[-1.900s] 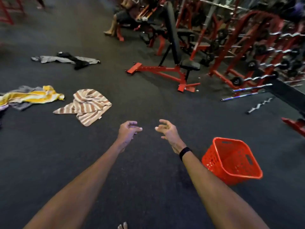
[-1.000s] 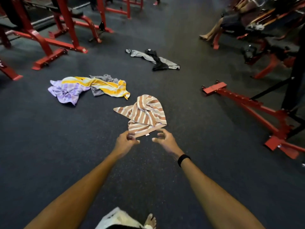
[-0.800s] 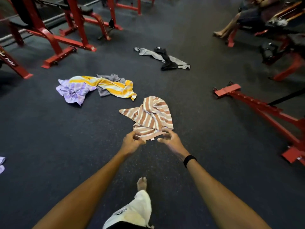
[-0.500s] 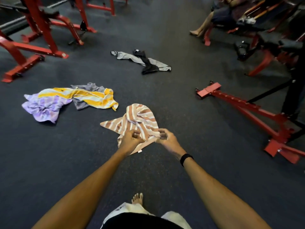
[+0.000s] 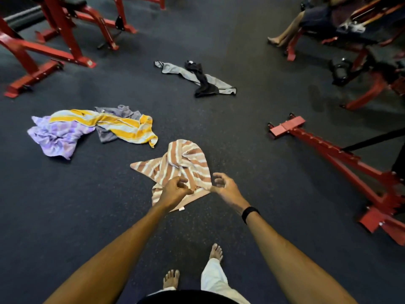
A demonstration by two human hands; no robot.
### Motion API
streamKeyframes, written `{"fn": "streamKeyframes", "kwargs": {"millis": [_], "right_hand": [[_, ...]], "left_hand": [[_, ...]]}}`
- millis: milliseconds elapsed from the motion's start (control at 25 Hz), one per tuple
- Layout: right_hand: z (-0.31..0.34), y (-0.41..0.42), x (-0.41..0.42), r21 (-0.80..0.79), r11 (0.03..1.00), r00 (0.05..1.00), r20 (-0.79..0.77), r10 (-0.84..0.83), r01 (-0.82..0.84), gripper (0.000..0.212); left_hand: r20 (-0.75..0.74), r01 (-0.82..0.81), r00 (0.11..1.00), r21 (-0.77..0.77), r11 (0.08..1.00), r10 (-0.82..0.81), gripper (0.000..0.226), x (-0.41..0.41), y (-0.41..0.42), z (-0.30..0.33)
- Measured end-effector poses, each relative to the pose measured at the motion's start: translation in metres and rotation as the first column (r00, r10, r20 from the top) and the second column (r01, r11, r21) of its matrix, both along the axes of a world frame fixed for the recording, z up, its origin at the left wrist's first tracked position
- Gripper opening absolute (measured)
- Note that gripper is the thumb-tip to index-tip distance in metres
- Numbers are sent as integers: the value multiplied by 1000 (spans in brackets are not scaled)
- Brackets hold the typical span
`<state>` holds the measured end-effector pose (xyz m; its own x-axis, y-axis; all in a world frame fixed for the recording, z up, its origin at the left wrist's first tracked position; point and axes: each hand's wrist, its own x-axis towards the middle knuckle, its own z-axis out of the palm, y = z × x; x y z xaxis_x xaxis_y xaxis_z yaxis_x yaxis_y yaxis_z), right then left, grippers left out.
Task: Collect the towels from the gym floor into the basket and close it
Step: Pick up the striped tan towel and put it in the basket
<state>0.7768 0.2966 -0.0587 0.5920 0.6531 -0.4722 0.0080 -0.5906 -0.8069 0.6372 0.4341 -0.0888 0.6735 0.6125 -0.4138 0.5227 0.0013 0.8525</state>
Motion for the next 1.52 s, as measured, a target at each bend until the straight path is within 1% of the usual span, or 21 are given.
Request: {"fn": "streamKeyframes", "kwargs": {"millis": [160, 240, 360, 520, 640, 800, 920, 1040, 1120, 1200, 1320, 1400, 1480, 1520], "right_hand": [[-12, 18, 48, -19, 996, 996, 2, 84, -84, 56], [-18, 31, 75, -16, 992, 992, 5, 126, -126, 58], [-26, 48, 102, -33, 981, 981, 5, 192, -191, 53], [-41, 84, 123, -73, 948, 950, -14, 311, -311, 54], [-53, 125, 130, -112, 906, 913, -22, 408, -408, 57], [-70, 176, 133, -172, 859, 876, -71, 477, -482, 60], [-94, 217, 145, -236, 808, 841, -113, 529, -540, 57], [-124, 254, 161, -285, 770, 820, -166, 547, -571, 55], [-157, 272, 172, -303, 747, 805, -177, 566, -592, 53], [-210, 287, 184, -325, 705, 774, -192, 603, -630, 51], [-320, 302, 204, -376, 664, 758, -211, 618, -646, 51], [-390, 309, 214, -417, 647, 757, -185, 626, -638, 52], [-470, 310, 222, -477, 615, 755, -180, 630, -627, 55], [-508, 311, 226, -506, 584, 739, -178, 649, -635, 57]], "left_hand": [[-47, -37, 998, 26, 999, 38, 41, 34, 10, -1], [-64, -57, 996, 65, 996, 61, 39, 54, 18, -2], [-103, -118, 987, 79, 990, 126, 38, 70, 32, -4], [-164, -202, 965, 41, 979, 206, 42, 71, 52, -14], [-198, -286, 938, 26, 958, 285, 41, 72, 76, -31], [-215, -378, 908, -47, 924, 360, 40, 86, 112, -57], [-273, -420, 885, -116, 900, 377, 37, 100, 145, -89], [-368, -428, 862, -159, 890, 349, 35, 112, 172, -125], [-430, -418, 847, -179, 890, 312, 37, 119, 184, -153], [-470, -420, 837, -222, 880, 281, 38, 130, 197, -199], [-518, -451, 808, -239, 860, 279, 40, 151, 209, -295], [-550, -491, 780, -241, 837, 299, 42, 164, 212, -353], [-578, -505, 765, -267, 821, 282, 40, 178, 205, -427], [-597, -512, 754, -270, 816, 275, 37, 185, 203, -460]]}}
